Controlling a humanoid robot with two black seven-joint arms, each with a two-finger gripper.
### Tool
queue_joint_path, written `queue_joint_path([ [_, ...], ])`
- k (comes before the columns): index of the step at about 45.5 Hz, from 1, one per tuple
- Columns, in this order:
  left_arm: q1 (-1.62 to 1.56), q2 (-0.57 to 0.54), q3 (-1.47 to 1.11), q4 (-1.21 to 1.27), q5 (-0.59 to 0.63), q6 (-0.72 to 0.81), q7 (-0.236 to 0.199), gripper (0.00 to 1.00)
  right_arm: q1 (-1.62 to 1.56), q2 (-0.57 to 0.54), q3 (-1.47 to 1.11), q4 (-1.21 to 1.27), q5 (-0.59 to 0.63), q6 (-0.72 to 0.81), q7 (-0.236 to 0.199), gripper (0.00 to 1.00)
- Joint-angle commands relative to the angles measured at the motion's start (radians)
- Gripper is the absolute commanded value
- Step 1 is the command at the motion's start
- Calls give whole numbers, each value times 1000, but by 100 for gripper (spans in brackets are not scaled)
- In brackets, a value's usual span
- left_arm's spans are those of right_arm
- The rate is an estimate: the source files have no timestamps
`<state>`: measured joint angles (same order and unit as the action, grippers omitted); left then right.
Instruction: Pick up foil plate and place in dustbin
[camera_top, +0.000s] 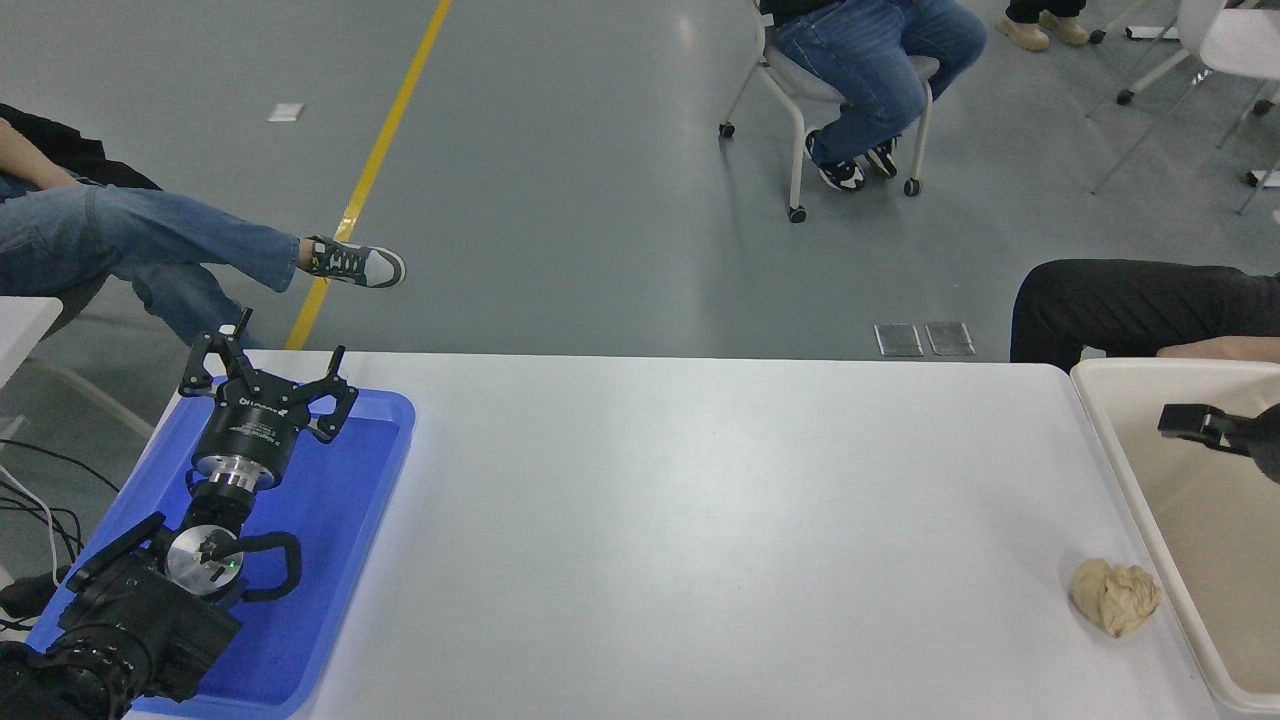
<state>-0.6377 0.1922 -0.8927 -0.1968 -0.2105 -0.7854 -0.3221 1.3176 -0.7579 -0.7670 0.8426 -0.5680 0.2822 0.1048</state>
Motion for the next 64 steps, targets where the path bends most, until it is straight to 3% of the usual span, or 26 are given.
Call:
queue_joint_path([
  [1,0,0,0,-1,0,0,0,100,198,-6,-69,182,0,115,0,100],
  [12,1,1,0,-1,-1,0,0,100,483,21,-222,384,10,291,0,100],
  [36,4,6,0,2,-1,0,-2,100,867,348,-439,590,258,419,0,100],
  [54,4,6,0,2,-1,0,-2,100,933,615,-543,584,467,404,0,100],
  [64,6,6,0,2,-1,0,-2,100,959,689,-549,584,484,399,0,100],
])
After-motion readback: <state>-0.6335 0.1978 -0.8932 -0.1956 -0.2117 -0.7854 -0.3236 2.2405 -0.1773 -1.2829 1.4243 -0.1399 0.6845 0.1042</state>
